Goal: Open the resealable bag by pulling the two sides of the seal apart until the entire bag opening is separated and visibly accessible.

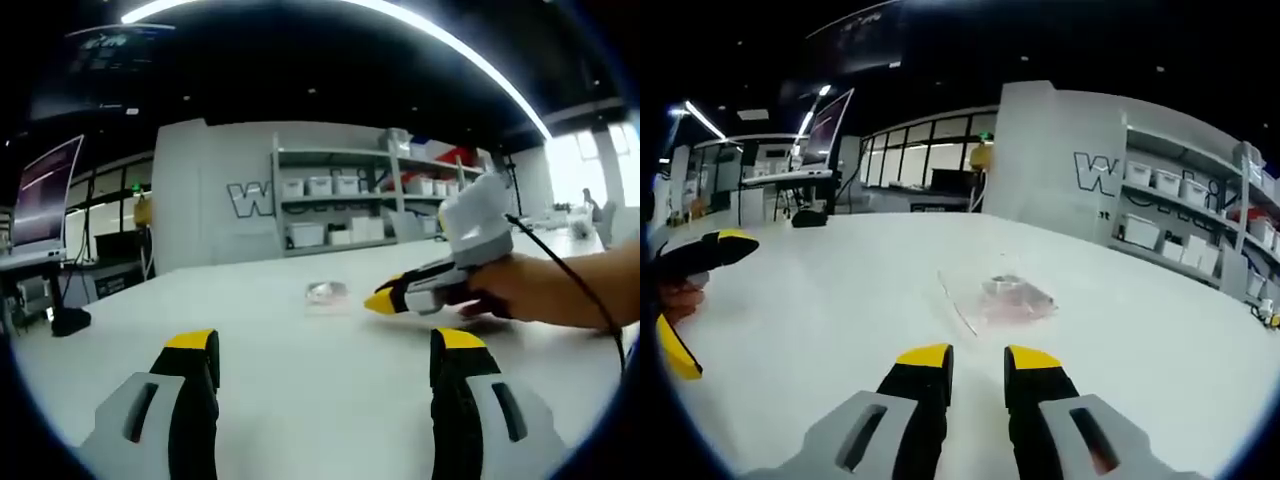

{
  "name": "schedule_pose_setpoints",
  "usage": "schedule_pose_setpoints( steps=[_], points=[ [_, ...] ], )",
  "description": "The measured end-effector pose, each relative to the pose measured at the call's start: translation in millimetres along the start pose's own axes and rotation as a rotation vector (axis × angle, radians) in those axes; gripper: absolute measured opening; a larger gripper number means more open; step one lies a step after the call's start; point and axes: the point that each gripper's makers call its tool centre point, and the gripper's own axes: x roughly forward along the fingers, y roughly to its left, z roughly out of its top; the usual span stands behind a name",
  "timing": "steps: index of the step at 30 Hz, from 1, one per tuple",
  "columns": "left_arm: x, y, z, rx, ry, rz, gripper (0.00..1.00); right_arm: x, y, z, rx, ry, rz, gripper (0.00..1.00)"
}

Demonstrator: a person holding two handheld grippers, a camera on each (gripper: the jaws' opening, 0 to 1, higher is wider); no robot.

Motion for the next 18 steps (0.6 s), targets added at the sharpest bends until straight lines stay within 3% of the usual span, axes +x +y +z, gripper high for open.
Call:
schedule_pose_setpoints(
  steps=[18],
  points=[
    [2,0.2,-2.3,0.007,0.007,0.001,0.86,15,-6,-1.0,-0.051,0.007,-0.012,0.18]
  ],
)
